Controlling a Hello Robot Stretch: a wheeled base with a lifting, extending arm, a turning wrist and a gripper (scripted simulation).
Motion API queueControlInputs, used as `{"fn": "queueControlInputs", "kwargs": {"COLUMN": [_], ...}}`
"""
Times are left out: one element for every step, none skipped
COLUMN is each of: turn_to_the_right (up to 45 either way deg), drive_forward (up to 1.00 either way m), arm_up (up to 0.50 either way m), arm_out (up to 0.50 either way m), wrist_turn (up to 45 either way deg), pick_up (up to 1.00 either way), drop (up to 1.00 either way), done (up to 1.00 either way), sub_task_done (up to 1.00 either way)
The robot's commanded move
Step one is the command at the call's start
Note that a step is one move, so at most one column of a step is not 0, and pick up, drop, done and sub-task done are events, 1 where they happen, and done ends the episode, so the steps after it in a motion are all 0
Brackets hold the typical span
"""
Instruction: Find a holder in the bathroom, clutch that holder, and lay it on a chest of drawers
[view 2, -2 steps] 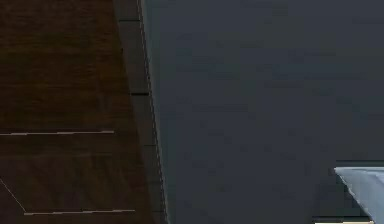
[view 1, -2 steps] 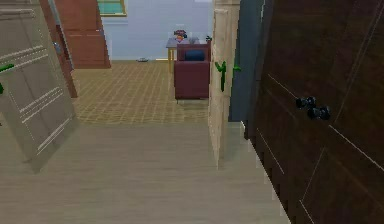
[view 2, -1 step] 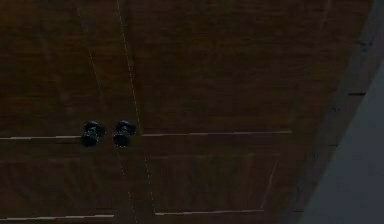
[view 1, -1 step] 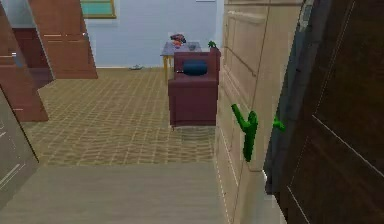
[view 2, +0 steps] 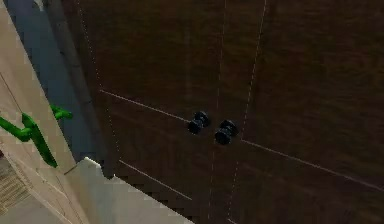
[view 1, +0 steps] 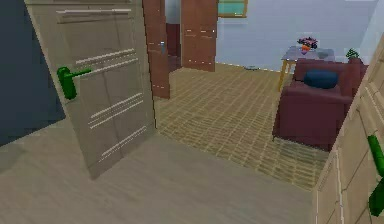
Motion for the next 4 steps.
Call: {"fn": "queueControlInputs", "kwargs": {"turn_to_the_right": [0.0,-45.0,-12.0,0.0], "drive_forward": [0.60,0.00,0.00,0.70], "arm_up": [0.00,0.00,0.00,0.00], "arm_out": [0.00,0.00,0.00,0.00], "wrist_turn": [0.0,0.0,0.0,0.0], "pick_up": [0.00,0.00,0.00,0.00], "drop": [0.00,0.00,0.00,0.00], "done": [0.00,0.00,0.00,0.00], "sub_task_done": [0.00,0.00,0.00,0.00]}}
